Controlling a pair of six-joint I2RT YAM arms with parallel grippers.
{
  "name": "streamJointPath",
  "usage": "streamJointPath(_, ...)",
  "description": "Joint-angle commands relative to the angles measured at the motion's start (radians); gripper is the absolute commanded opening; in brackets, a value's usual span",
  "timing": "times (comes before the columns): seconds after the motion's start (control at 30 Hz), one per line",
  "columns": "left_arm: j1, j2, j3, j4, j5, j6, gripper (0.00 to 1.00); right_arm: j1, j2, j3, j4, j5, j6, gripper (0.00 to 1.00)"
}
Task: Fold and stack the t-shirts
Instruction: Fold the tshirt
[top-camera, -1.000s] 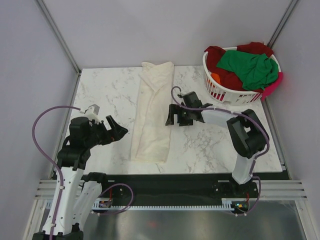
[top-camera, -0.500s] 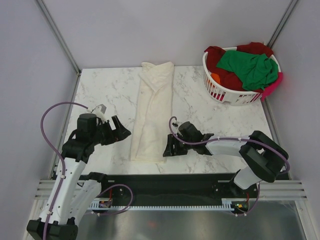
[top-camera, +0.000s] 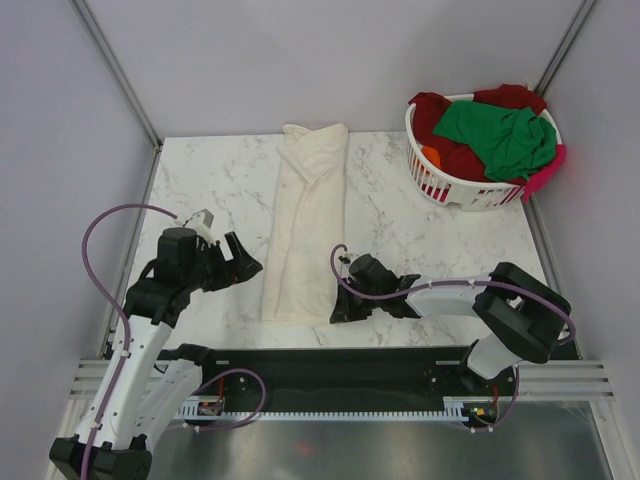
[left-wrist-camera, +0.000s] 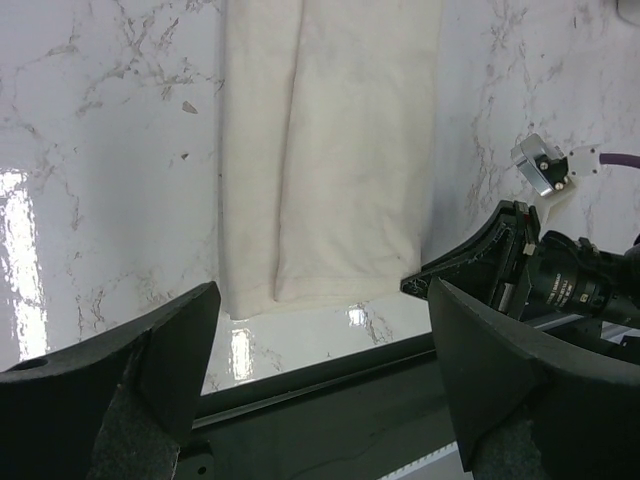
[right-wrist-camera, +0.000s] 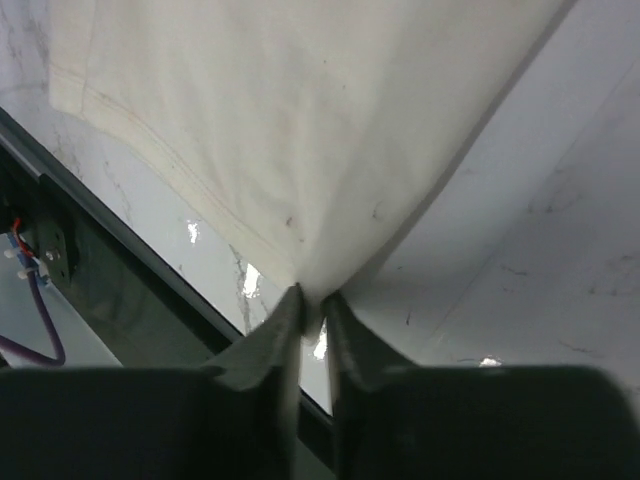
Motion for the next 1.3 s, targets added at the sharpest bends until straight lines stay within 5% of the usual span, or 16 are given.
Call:
streamJointPath(0.0, -0.007, -0.003, 0.021, -0.002, -0.021, -0.027, 0.92, 0.009, 0.031, -0.039, -0.055, 0.055, -0.009, 0.12)
streamJointPath(0.1, -0.027, 0.002, 0.023, -0.009, -0.047, -0.036, 0.94, 0.009, 0.019, -0.056, -0.066, 0.067, -0.018, 0.00)
streamJointPath(0.37, -0.249, 0.141, 0.032, -0.074, -0.204, -0.172, 0.92, 0.009, -0.137, -0.148, -0.156, 0.113, -0.010, 0.00)
streamJointPath(0.63, -0.466, 0.246, -0.175, 0.012, -0.257, -0.410, 0.81, 0.010, -0.210, -0.212, -0.208, 0.174, -0.007, 0.00)
streamJointPath(0.77, -0.498, 0.232, -0.250, 0.104, -0.208, -0.450, 0.66, 0.009, -0.184, -0.212, -0.199, 0.165, -0.010, 0.00)
streamJointPath(1.27, -0.527, 0.292, -0.345, 0.262, -0.234, -0.469, 0.62, 0.009, -0.158, -0.215, -0.176, 0.153, -0.021, 0.00)
